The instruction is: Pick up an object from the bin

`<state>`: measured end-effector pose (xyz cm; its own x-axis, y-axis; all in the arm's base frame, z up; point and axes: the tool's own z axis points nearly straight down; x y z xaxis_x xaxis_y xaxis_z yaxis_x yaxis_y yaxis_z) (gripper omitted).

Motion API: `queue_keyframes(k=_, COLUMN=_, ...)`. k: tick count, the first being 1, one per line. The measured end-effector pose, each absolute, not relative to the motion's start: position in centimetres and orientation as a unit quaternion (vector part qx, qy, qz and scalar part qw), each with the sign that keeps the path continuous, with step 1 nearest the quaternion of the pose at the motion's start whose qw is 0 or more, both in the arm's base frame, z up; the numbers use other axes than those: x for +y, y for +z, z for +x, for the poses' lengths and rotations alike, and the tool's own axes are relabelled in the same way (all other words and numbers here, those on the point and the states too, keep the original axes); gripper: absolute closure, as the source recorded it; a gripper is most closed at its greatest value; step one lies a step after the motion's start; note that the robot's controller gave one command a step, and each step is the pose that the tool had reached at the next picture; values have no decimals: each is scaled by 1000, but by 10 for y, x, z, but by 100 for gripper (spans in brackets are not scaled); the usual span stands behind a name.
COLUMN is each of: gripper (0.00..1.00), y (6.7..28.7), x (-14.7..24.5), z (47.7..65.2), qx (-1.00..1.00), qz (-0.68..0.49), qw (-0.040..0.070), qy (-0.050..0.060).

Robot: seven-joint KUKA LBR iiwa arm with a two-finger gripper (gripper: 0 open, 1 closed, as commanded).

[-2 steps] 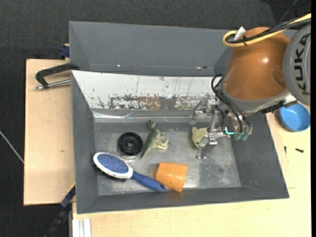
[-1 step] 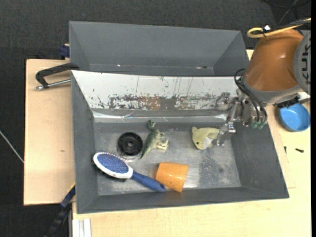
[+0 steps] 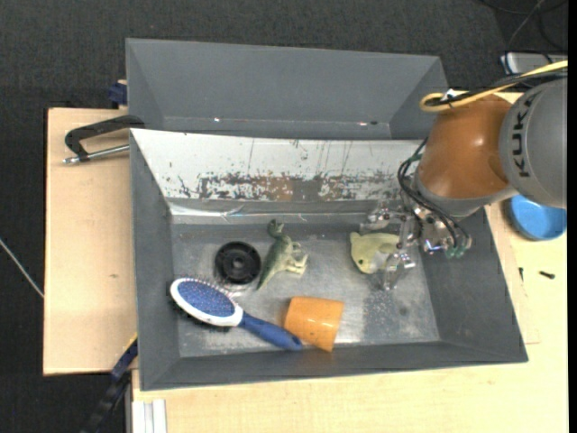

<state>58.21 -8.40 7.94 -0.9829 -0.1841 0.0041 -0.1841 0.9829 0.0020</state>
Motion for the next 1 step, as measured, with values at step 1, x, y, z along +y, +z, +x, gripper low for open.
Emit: queue_keyframes(k=1, gripper=100, y=82, x=-84, z=584, qx=-996, qz=92, qw=-1, qy=-1)
